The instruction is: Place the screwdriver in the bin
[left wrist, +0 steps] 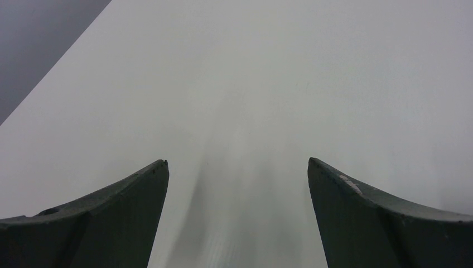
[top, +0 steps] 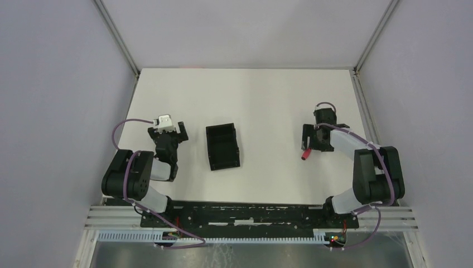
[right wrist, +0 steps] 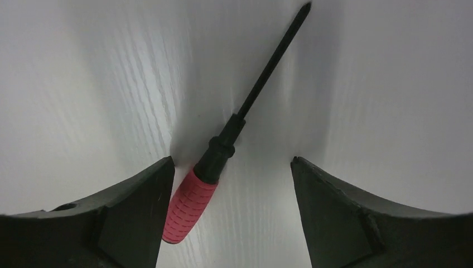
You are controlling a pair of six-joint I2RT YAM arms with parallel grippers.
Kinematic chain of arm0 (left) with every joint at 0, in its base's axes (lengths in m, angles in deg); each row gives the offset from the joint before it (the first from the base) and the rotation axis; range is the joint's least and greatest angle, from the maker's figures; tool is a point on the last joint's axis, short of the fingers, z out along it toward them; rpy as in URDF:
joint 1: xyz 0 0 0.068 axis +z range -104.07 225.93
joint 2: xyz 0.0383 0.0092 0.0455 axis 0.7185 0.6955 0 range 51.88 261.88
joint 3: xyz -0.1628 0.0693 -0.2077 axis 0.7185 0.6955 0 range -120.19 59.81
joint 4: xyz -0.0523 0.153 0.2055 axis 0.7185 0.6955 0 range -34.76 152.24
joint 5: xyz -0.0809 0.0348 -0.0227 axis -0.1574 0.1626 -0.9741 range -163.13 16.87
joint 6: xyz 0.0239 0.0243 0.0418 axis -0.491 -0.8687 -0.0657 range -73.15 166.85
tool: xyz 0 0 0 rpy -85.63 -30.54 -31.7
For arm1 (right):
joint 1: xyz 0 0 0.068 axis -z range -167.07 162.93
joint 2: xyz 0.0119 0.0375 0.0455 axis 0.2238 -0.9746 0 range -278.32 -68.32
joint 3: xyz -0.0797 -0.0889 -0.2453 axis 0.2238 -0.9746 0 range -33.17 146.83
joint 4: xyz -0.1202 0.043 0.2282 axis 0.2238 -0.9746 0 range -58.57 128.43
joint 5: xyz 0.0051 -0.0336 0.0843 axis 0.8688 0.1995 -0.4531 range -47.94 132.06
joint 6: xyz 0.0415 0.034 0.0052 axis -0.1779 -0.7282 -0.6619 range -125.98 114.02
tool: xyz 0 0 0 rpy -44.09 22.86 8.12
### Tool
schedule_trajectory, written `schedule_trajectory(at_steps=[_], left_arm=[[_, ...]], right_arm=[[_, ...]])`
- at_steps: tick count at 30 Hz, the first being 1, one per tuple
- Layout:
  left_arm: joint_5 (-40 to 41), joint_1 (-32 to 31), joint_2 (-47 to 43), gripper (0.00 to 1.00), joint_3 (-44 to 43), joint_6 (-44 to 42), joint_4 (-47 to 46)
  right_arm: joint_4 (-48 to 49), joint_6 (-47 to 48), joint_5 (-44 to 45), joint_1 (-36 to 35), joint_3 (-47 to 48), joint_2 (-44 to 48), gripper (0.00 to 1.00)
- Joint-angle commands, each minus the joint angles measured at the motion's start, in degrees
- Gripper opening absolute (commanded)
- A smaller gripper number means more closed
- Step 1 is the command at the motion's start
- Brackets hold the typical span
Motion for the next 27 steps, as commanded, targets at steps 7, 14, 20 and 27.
schedule_trajectory(at_steps=[7,14,20,27], left_arm=[[-0.07,0.10,0.13,1.00,-0.84,0.74,-2.06],[-0.03,0.08,0.10,1.00,-0.84,0.79,-2.06],[-0.07,0.10,0.10,1.00,-0.84,0.73,-2.06],[-0.07,0.05,0.13,1.00,-0.84,0.78,-2.06]], right_arm=[[5.31,-0.33,-7.60,0.13,-5.60,-5.56,0.13],[-21.36,7.37,-6.97,0.16,21.52,-4.76,0.00],[-36.78,9.86,-2.26,0.06,39.27,-4.97,0.00],[-26.90,-0.71,-5.45,-7.76,39.32,-0.99,0.00]])
